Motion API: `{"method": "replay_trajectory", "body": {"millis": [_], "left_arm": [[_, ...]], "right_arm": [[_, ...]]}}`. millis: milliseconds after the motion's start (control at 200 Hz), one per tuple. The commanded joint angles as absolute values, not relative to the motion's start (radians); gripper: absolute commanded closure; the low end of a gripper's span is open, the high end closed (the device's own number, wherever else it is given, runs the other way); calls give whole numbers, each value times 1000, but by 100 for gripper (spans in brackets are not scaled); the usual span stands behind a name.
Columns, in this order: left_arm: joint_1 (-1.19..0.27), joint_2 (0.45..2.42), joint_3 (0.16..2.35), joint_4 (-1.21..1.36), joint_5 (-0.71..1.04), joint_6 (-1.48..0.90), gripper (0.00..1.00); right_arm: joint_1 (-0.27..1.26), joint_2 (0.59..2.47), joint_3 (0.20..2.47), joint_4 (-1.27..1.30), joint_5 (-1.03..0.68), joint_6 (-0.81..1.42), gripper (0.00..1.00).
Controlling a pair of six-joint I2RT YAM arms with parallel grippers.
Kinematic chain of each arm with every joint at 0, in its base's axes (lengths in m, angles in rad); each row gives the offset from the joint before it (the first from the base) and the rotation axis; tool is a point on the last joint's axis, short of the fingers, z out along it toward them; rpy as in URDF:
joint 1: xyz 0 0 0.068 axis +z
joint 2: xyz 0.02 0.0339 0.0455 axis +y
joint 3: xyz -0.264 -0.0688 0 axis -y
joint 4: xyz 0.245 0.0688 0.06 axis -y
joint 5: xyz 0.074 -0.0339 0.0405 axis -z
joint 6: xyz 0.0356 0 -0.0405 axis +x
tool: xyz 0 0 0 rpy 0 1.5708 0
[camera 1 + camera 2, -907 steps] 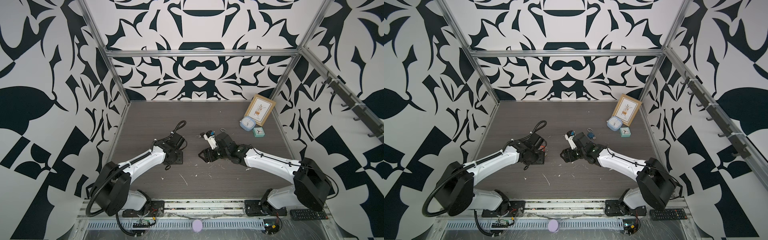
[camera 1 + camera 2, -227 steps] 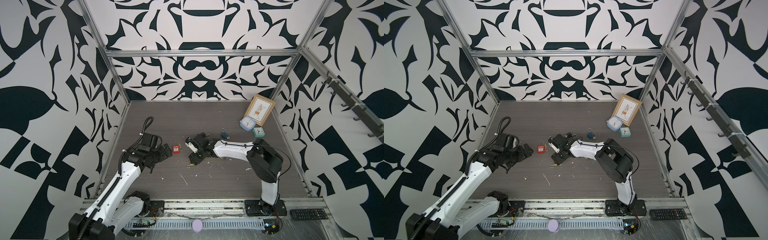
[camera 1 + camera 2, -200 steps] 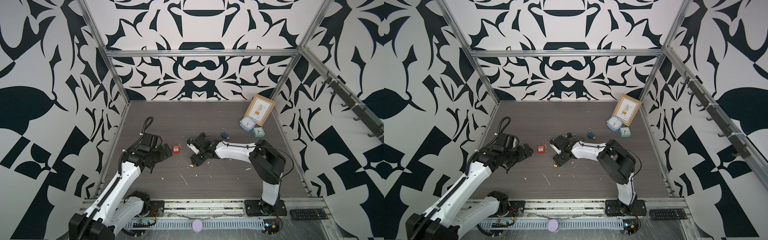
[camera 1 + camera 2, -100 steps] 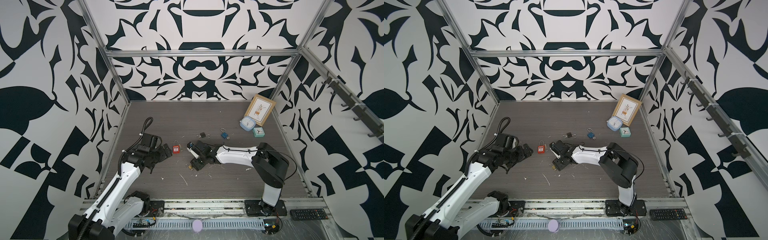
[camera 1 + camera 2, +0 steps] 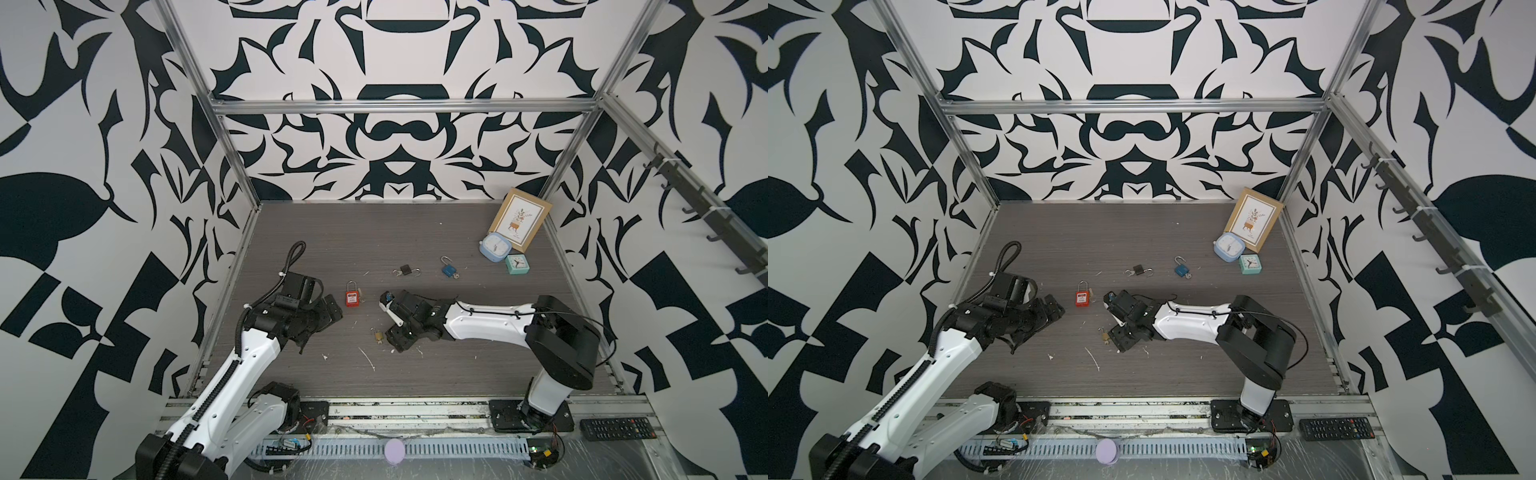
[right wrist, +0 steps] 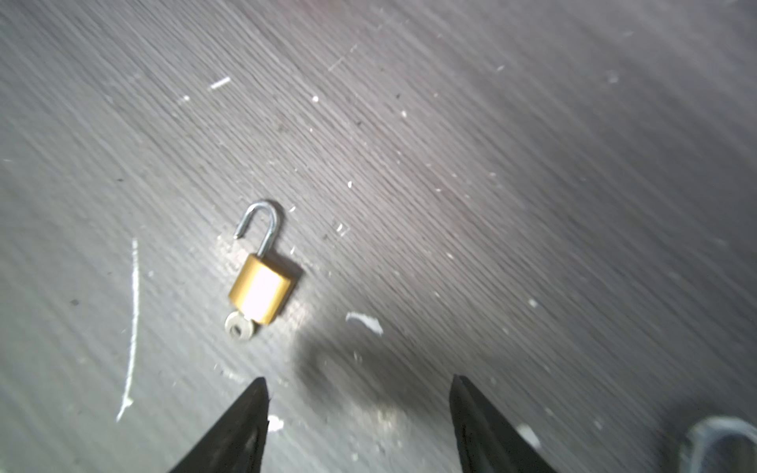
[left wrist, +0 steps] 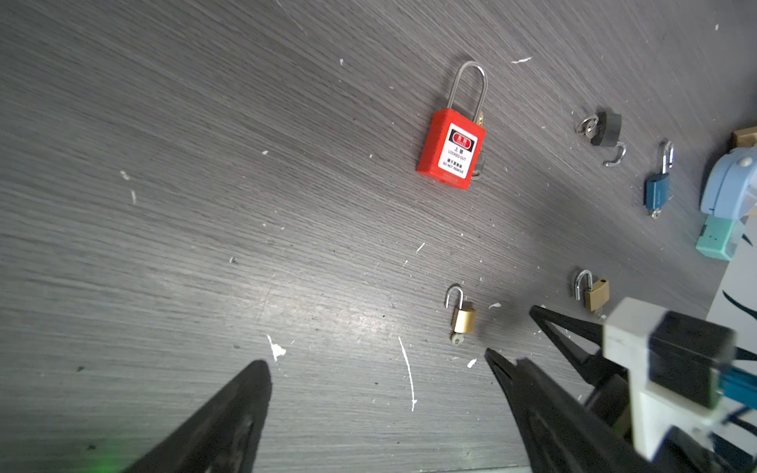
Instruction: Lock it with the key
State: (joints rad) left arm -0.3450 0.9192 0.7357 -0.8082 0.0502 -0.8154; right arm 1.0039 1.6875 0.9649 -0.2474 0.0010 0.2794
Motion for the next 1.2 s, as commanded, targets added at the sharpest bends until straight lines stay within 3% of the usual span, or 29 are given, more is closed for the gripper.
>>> {"method": "replay_trajectory", "body": {"millis": [0,230,470,520,1195], "left_arm": [[-389,917,722,-851,46,-860,8],[-613,1039,778,-850,-71,-960,14],[-814,1310,875,-841,-132,-1058,14],[-840,1365,899,-834,-135,-1069,19],[-911,1712,1047,-753,-121,-1116,47]], "right_arm": [[1002,1578,938,-204,53,304,27],[1000,1387,841,-203,132,318,26],[1001,1213,712,-202,164,344,27],[1000,1187,689,-189,164,348,27],[1000,1140,618,-159,153,348,27]]}}
